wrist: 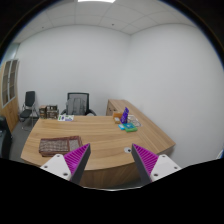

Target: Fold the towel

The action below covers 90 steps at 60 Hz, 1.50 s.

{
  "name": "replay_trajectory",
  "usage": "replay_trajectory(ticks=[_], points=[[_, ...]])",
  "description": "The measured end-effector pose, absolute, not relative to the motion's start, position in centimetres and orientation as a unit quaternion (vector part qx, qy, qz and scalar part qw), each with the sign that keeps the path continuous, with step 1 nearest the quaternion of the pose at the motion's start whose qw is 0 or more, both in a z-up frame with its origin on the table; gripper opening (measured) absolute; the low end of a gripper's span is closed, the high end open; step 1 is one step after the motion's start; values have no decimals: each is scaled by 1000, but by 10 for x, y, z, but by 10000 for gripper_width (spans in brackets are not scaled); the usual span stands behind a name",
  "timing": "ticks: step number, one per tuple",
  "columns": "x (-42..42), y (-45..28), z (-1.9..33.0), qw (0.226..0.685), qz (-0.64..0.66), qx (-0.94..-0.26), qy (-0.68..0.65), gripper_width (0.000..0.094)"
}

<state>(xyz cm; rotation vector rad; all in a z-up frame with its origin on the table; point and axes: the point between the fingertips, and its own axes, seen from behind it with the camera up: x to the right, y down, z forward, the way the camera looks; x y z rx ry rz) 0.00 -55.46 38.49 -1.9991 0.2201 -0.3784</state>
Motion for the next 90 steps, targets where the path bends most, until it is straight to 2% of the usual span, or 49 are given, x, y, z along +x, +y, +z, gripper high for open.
replay_trajectory(ticks=[8,16,28,40,62,70,80,84,87,90], points=[[-5,-556,379,519,-147,-837,95,860],[-16,-561,352,500,-139,-849,101,859],[-64,-566,269,444,-121,-883,96,864],[-168,-548,178,393,-64,-915,68,859],[-384,-371,93,411,15,-911,-21,862],[-414,-297,62,417,7,-907,-52,859],[-430,-242,14,390,0,-918,-74,861],[-431,-229,1,383,-2,-921,-79,825],[-427,-224,-8,373,-6,-924,-77,740],[-425,-218,-6,383,-6,-921,-72,645]])
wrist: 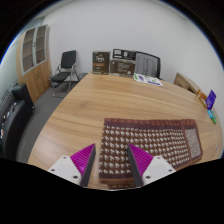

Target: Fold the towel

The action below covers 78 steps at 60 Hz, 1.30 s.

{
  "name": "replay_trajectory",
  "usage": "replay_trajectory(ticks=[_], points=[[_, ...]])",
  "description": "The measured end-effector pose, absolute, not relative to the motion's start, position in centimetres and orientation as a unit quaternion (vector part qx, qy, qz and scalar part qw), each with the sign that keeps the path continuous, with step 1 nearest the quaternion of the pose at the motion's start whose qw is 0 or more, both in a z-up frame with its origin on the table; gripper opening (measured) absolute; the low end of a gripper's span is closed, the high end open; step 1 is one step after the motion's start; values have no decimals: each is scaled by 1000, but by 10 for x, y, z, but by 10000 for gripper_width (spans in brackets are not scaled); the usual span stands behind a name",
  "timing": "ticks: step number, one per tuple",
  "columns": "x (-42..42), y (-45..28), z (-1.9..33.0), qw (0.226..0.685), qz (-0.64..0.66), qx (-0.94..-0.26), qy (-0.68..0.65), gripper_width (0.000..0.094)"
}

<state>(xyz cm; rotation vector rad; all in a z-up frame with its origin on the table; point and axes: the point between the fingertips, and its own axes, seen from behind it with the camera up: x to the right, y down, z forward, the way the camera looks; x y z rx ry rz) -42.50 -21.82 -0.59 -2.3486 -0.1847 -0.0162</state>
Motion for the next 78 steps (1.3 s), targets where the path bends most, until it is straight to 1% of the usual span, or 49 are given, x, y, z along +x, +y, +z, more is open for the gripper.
replay_trajectory(ticks=[5,9,11,12,19,24,27,31,36,43,46,48,51,55,61,62,64,68,71,72,74,78], points=[[-412,-216,-8,381,-28,-921,-73,373],[-406,-214,-8,383,-37,-919,-85,223],[-401,-214,-7,383,-47,-918,-94,128],[-399,-214,-7,384,-53,-916,-99,100],[-403,-213,-6,391,-46,-910,-129,56],[-410,-216,1,389,1,-914,-118,46],[-416,-217,6,387,19,-915,-110,47],[-426,-218,27,393,53,-912,-106,47],[-450,-221,62,400,119,-904,-97,47],[-462,-216,125,419,197,-883,-74,47],[-451,-207,142,429,210,-876,-64,47],[-440,-202,147,433,213,-874,-58,46],[-417,-194,145,435,208,-875,-48,46],[-380,-186,129,427,189,-884,-33,46],[-327,-179,88,398,158,-904,-10,48],[-317,-179,77,396,154,-905,-8,50],[-303,-179,67,385,146,-911,1,59],[-282,-179,51,373,138,-917,8,110],[-269,-177,42,367,128,-921,6,180],[-262,-178,40,366,123,-922,6,220],[-249,-179,37,366,111,-924,7,330],[-233,-183,38,366,96,-926,4,603]])
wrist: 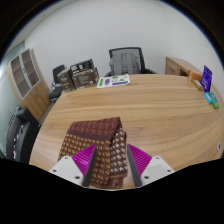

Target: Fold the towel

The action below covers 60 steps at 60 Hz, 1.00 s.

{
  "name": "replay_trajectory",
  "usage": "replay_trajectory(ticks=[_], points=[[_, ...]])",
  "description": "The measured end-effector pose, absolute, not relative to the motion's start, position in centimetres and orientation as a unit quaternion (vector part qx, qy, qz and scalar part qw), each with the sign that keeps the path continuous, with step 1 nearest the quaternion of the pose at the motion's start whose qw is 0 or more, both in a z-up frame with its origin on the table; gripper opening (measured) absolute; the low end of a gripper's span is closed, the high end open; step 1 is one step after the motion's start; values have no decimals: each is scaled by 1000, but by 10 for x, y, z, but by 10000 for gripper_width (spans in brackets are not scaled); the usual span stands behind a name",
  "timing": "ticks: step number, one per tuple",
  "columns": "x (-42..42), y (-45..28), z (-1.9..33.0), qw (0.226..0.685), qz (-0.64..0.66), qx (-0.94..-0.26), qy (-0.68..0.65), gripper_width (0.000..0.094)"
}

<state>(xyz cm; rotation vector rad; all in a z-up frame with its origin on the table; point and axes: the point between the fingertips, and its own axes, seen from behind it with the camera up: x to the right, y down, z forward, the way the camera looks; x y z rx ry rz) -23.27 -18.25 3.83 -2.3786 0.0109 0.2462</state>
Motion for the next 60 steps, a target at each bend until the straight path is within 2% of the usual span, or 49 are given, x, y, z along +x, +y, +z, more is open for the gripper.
replay_trajectory(ticks=[3,5,8,19,36,49,60], points=[[-224,-185,44,368,89,-926,1,812],[-218,-187,49,371,81,-925,-1,867],[-216,-192,59,377,74,-923,-10,845],[-221,-226,113,410,49,-910,-41,856],[-250,-325,193,455,16,-890,-38,858],[-274,-408,227,466,-4,-884,-37,856],[-280,-441,251,482,-10,-876,-26,858]])
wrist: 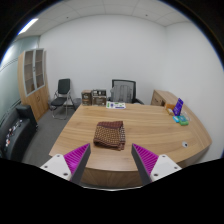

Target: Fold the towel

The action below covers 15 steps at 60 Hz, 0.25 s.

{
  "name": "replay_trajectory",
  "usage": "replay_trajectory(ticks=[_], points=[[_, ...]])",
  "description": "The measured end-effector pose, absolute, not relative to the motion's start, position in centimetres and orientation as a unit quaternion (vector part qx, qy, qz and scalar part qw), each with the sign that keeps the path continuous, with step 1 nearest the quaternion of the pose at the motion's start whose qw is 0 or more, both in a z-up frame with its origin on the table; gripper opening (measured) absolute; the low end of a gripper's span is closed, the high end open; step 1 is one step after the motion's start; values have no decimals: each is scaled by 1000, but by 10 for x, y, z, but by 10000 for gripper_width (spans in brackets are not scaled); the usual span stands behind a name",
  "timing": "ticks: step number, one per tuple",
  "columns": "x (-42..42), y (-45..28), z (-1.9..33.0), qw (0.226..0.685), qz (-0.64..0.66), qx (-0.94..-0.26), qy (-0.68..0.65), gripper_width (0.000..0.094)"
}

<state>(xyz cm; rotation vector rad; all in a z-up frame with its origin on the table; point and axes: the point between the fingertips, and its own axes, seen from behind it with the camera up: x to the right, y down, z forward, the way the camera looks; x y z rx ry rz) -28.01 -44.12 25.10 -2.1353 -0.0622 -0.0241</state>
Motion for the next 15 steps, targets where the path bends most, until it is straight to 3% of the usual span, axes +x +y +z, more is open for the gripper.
replay_trajectory(ticks=[15], points=[[-277,-458,269,496,-26,-867,-23,856]])
